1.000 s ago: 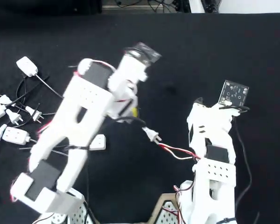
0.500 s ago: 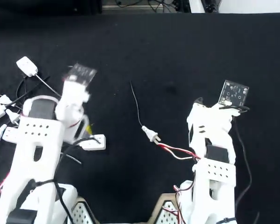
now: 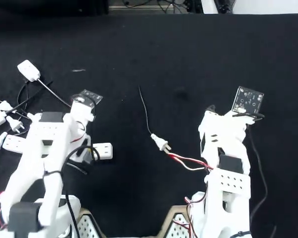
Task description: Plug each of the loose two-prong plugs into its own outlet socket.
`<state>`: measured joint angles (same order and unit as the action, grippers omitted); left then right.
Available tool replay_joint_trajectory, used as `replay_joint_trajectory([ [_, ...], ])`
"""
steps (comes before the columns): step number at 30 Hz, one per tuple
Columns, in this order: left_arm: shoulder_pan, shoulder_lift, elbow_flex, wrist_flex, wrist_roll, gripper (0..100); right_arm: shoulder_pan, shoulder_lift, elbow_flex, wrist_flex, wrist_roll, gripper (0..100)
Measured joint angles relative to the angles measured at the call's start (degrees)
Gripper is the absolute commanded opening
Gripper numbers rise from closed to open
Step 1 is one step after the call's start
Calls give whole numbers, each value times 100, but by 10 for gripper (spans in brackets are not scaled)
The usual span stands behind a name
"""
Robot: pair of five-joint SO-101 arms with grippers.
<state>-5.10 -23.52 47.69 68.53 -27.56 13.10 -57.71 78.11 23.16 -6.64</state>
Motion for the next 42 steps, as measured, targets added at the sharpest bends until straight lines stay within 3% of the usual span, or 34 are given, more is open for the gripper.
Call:
replay_joint_trajectory([
  [5,0,721,0,-914,-26,220,0,0,0,0,0,223],
  [10,123,897,0,-1222,44,220,0,0,0,0,0,223],
  [15,448,905,-26,-1222,176,220,0,0,0,0,0,223],
  [25,369,905,-246,-1222,-123,220,0,0,0,0,0,223],
  [30,352,905,-897,-237,-88,220,0,0,0,0,0,223],
  [35,-220,967,-1538,615,-88,220,0,0,0,0,0,223],
  [42,-1407,1327,-1433,-220,624,220,0,0,0,0,0,223],
])
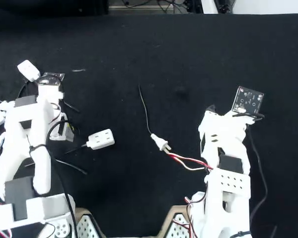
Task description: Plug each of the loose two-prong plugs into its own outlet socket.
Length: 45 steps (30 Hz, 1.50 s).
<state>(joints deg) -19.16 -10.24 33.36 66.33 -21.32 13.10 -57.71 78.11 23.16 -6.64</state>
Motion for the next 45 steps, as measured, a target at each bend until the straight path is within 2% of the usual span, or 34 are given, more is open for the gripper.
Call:
replay_joint_trajectory([
  [5,-44,273,97,-484,580,220,-18,0,0,0,0,223],
  [14,-202,1002,0,-484,1152,220,-18,0,0,0,0,223],
  [22,-211,1503,-79,-853,1635,220,-18,0,0,0,0,223],
  [32,791,1521,-220,-932,1653,220,-18,0,0,0,0,223],
  [36,976,1574,-378,-932,1653,220,-18,0,0,0,0,223],
  [39,967,1600,-642,-624,1653,220,-18,0,0,0,0,223],
  [45,607,1626,-1459,624,1714,220,-18,0,0,0,0,223],
])
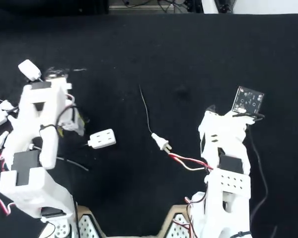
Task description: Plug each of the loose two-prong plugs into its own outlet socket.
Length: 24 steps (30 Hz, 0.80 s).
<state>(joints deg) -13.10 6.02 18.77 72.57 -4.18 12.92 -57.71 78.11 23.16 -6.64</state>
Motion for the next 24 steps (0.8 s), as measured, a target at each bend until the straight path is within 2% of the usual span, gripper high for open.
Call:
replay_joint_trajectory([
  [3,-229,0,-273,440,0,220,0,0,0,0,0,223],
  [6,-220,18,-290,448,9,220,0,0,0,0,0,223],
  [11,343,26,431,-387,9,220,0,0,0,0,0,224],
  [14,633,35,615,-607,0,220,0,0,0,0,0,224],
  [24,703,-44,642,-914,0,220,0,0,0,0,0,224],
])
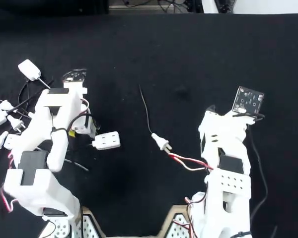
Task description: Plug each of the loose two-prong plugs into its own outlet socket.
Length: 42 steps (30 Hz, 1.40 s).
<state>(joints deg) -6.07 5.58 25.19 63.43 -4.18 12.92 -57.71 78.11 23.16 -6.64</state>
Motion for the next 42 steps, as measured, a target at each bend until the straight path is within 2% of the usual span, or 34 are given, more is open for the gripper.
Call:
replay_joint_trajectory([
  [5,18,-1152,624,114,0,223,0,0,0,0,0,224],
  [10,378,-2400,1591,193,-695,224,0,0,0,0,0,224],
  [17,457,-1873,1864,62,-1371,220,0,0,0,0,0,224],
  [22,141,-1275,1855,-756,-1301,220,0,0,0,0,0,224],
  [26,132,-1257,1864,-853,-1248,220,0,0,0,0,0,224],
  [35,132,-2224,2066,-1081,-835,220,-123,0,0,0,0,223],
  [42,97,-2646,2611,-1451,-835,220,-123,0,0,0,0,223],
])
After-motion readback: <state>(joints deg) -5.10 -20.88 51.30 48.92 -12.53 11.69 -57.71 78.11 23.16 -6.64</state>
